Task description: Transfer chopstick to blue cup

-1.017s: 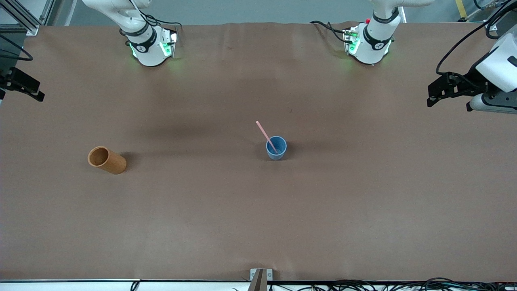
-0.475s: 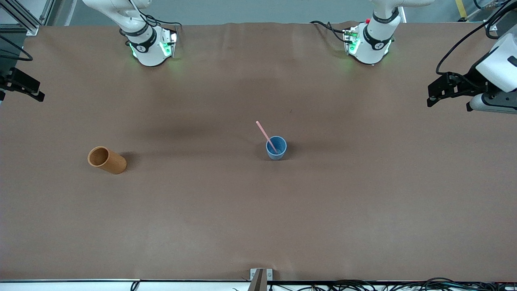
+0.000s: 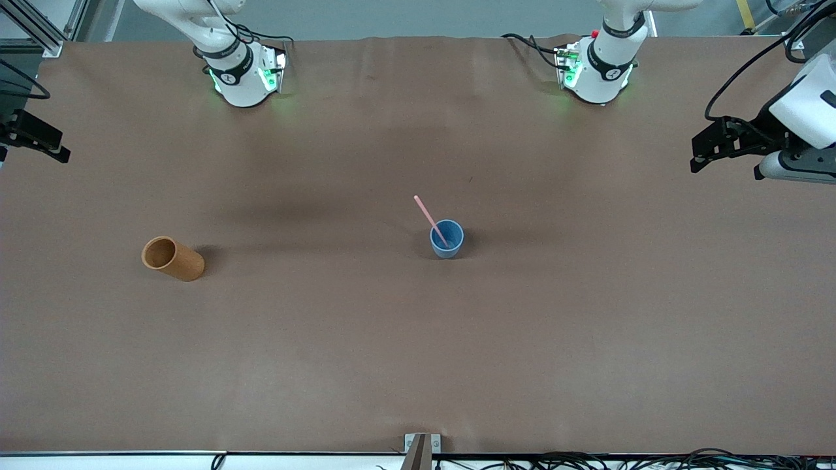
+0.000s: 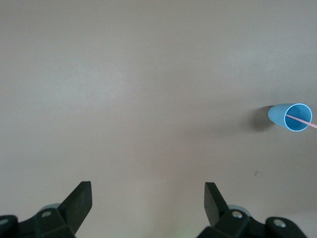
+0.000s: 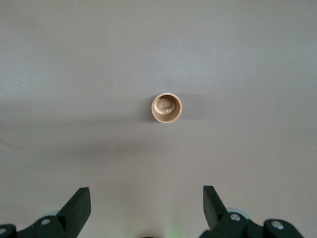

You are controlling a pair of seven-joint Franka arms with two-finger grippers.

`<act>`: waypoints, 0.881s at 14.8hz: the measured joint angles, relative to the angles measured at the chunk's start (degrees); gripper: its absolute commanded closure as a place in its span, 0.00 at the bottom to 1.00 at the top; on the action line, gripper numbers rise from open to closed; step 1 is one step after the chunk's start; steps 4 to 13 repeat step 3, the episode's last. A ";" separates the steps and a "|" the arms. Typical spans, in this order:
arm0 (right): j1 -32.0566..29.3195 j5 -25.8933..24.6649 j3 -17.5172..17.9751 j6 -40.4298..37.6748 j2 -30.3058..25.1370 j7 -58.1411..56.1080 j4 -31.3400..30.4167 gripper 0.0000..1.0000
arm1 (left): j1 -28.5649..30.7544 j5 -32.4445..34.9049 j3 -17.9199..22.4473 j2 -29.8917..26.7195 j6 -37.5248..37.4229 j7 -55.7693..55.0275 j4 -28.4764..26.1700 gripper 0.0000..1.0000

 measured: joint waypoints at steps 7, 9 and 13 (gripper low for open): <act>-0.26 2.49 0.00 -0.38 -0.08 -1.18 0.00 0.00 | 0.00 0.00 0.00 0.00 0.00 0.00 0.00 0.00; -0.26 2.49 0.00 -0.38 -0.08 -1.18 0.00 0.00 | 0.00 0.00 0.00 0.00 0.00 0.00 0.00 0.00; -0.26 2.49 0.00 -0.38 -0.08 -1.18 0.00 0.00 | 0.00 0.00 0.00 0.00 0.00 0.00 0.00 0.00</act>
